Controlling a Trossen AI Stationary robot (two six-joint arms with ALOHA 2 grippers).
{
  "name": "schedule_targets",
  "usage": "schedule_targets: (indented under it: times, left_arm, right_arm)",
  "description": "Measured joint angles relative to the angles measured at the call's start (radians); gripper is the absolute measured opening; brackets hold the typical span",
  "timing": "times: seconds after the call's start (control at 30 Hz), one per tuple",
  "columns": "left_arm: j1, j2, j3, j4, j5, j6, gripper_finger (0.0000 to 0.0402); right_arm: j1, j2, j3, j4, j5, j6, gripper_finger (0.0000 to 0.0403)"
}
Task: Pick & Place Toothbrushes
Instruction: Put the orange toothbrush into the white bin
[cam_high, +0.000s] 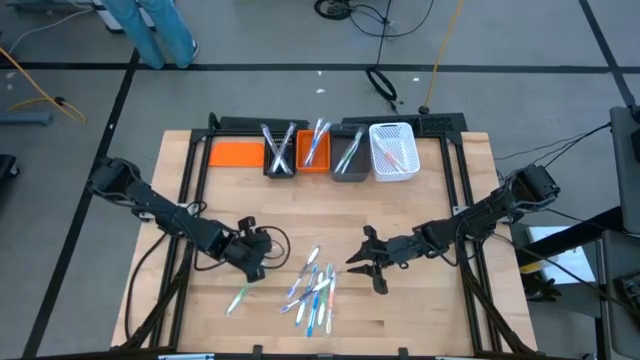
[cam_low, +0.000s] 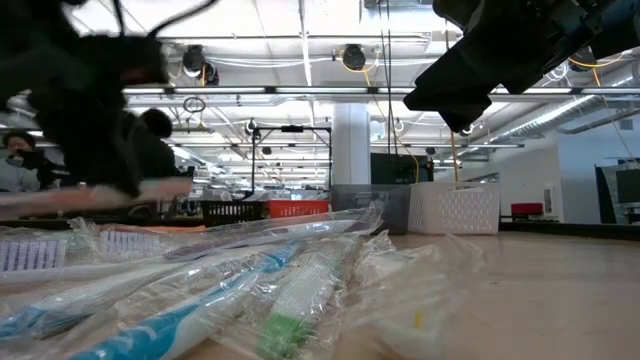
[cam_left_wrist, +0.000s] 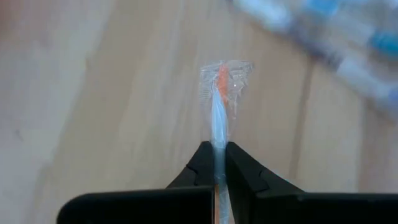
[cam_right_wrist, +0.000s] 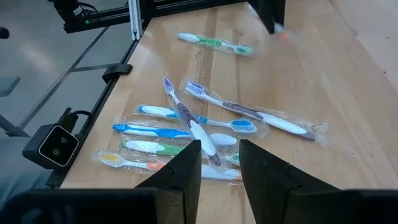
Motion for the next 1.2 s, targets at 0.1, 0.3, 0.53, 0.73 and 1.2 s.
schedule_targets:
  times: [0.1, 0.3, 0.53, 0.73, 1.2]
  left_arm:
    - [0.000, -0.001, 0.069, -0.010, -0.065, 0.061, 0.0005]
    - [0.000, -0.001, 0.193, 0.029, -0.167, 0.173, 0.0008]
    - [0.003, -0.001, 0.254, 0.148, -0.185, 0.292, 0.0008]
    - [0.025, -0.001, 0.255, 0.344, -0.177, 0.318, 0.0008]
    - [0.104, 0.021, 0.256, 0.757, -0.073, 0.431, 0.0005]
  right_arm:
    - [0.000, 0.000, 0.000, 0.003, 0.016, -0.008, 0.0100]
    - [0.000, 0.000, 0.000, 0.004, 0.106, -0.011, 0.0100]
    - [0.019, 0.001, 0.000, 0.065, 0.106, -0.073, 0.0100]
    - [0.042, 0.001, 0.000, 0.205, 0.106, -0.215, 0.0100]
    - [0.069, 0.000, 0.000, 0.261, 0.149, -0.434, 0.0100]
